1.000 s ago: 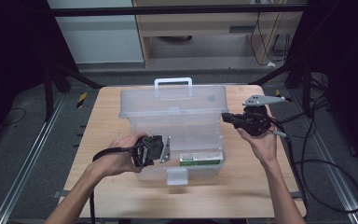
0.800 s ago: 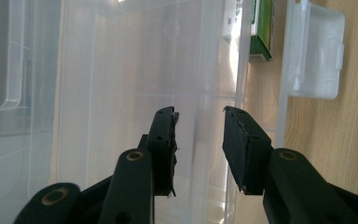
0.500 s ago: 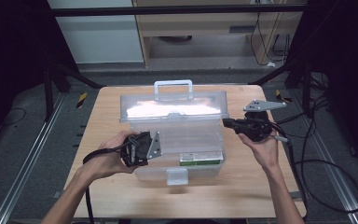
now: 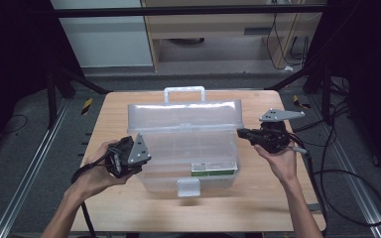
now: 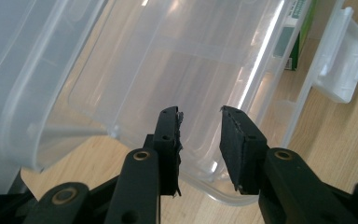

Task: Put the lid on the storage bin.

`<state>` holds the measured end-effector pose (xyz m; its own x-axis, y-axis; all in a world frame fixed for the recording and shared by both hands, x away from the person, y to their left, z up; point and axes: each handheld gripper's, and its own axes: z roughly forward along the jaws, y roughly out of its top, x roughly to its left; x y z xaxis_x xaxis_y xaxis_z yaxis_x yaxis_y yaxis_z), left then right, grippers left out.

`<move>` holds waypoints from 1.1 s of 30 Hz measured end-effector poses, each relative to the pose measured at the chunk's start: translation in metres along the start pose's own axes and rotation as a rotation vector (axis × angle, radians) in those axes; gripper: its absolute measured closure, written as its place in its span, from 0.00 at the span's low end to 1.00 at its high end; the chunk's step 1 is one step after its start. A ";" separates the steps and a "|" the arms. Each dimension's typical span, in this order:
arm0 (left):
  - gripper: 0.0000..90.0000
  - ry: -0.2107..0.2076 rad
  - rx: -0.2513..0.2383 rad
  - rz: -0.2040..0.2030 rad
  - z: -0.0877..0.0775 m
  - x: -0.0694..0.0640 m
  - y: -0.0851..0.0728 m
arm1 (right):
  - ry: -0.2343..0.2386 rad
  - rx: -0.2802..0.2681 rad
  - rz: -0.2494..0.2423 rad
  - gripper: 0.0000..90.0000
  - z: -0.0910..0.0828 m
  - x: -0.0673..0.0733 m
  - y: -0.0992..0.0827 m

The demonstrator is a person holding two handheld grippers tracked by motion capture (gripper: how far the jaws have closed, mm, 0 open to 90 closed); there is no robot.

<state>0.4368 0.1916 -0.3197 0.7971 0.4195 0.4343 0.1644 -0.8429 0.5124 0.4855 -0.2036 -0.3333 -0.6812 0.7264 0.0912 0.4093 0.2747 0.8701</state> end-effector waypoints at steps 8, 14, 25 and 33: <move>0.82 0.041 -0.048 -0.121 -0.003 0.007 -0.019 | 0.004 0.005 -0.003 1.00 -0.001 0.001 -0.002; 0.86 0.076 -0.096 -0.222 -0.002 0.010 -0.031 | 0.005 0.005 -0.005 1.00 -0.001 0.001 -0.004; 0.92 0.121 -0.175 -0.390 0.007 0.017 -0.049 | -0.002 0.019 -0.020 1.00 -0.001 0.005 -0.009; 0.93 0.122 -0.198 -0.444 0.010 0.018 -0.052 | 0.016 0.029 -0.016 1.00 -0.002 0.007 -0.018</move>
<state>0.4483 0.2394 -0.3463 0.5994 0.7697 0.2195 0.3499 -0.4986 0.7930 0.4721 -0.2051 -0.3472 -0.6971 0.7118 0.0852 0.4155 0.3042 0.8572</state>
